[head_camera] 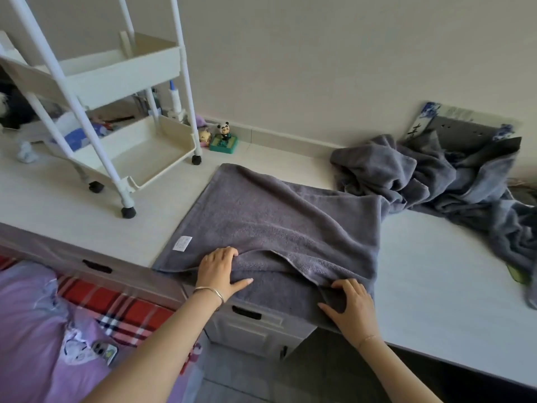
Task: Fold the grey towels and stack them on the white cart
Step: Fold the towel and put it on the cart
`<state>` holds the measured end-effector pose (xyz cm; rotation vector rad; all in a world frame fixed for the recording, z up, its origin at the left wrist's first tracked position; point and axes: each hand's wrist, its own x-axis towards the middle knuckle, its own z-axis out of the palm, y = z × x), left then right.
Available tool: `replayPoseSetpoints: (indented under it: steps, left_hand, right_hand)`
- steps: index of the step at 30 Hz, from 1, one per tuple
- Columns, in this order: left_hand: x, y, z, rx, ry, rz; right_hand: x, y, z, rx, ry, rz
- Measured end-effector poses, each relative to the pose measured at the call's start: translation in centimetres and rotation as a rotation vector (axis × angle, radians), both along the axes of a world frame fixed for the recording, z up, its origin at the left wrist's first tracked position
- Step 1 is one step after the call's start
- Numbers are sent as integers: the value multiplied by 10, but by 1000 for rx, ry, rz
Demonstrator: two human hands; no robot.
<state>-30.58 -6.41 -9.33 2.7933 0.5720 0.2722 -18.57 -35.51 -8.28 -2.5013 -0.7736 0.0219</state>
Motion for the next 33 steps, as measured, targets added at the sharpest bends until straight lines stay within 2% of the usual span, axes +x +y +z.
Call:
replayPoseSetpoints:
  steps: [6, 10, 15, 18, 22, 24, 26, 27, 30, 33]
  left_hand:
    - [-2, 1, 1, -86, -14, 19]
    - [-3, 1, 17, -171, 157, 29]
    - [-1, -2, 18, -151, 264, 53]
    - [7, -16, 19, -33, 265, 73]
    - [22, -47, 21, -85, 223, -69]
    - [31, -65, 21, -79, 275, -146]
    - [38, -74, 21, -50, 309, -135]
    - [43, -76, 23, -27, 308, -117]
    - [61, -71, 34, 36, 307, -96]
    - [88, -65, 49, 2, 216, -114]
  right_hand:
    - [3, -20, 2, -53, -3, 97]
    - [15, -47, 34, -114, 152, 225]
    - [23, -94, 55, -241, 247, 210]
    - [20, -80, 52, -163, 242, 165]
    - [23, -47, 51, -15, 109, 93]
    - [22, -40, 45, -122, 92, 129]
    - [20, -37, 42, -314, 148, 198]
    - [21, -36, 43, -333, 193, 206]
    - [32, -34, 55, -100, 352, 89]
    - [56, -37, 70, 140, 387, -76]
